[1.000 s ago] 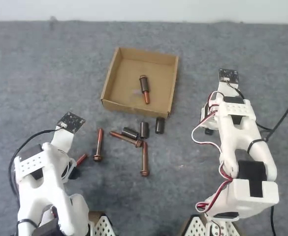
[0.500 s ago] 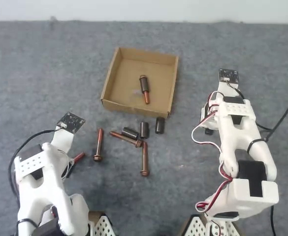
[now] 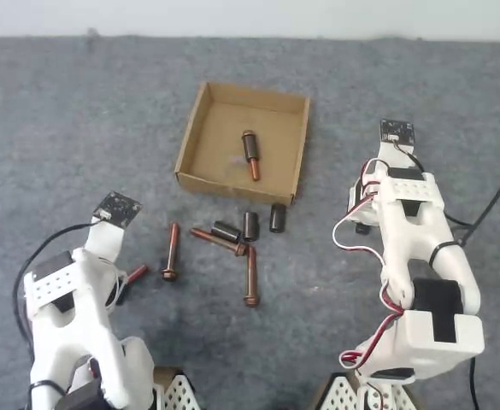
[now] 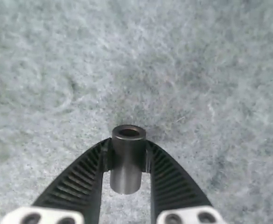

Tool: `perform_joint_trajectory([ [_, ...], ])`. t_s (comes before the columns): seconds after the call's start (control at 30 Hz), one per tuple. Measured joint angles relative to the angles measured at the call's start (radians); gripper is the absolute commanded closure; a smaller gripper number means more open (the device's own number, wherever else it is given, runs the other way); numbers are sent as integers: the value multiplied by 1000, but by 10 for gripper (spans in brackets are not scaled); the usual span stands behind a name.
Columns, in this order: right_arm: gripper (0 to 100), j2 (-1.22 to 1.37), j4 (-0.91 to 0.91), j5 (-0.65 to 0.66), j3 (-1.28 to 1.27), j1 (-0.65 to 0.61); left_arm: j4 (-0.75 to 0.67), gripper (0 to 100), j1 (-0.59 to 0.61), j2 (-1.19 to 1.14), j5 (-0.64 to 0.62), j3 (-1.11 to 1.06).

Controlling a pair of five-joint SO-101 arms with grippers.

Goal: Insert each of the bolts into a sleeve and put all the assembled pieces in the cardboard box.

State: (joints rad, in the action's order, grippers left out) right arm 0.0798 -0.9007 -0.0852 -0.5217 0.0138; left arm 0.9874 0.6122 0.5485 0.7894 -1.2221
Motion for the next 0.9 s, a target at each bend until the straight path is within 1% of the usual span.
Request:
perform_joint_trajectory([
  [0.17,992,0,0,0,0,0,-68,830,-3,0,-52,0],
  [0.4,992,0,0,0,0,0,-84,830,-5,-2,-58,6],
  [0.57,992,0,0,0,0,0,-150,829,-3,-2,-61,6],
  [0.77,992,0,0,0,0,0,-166,829,-2,-2,-61,6],
  [0.9,992,0,0,0,0,0,-190,829,-3,-57,-69,58],
])
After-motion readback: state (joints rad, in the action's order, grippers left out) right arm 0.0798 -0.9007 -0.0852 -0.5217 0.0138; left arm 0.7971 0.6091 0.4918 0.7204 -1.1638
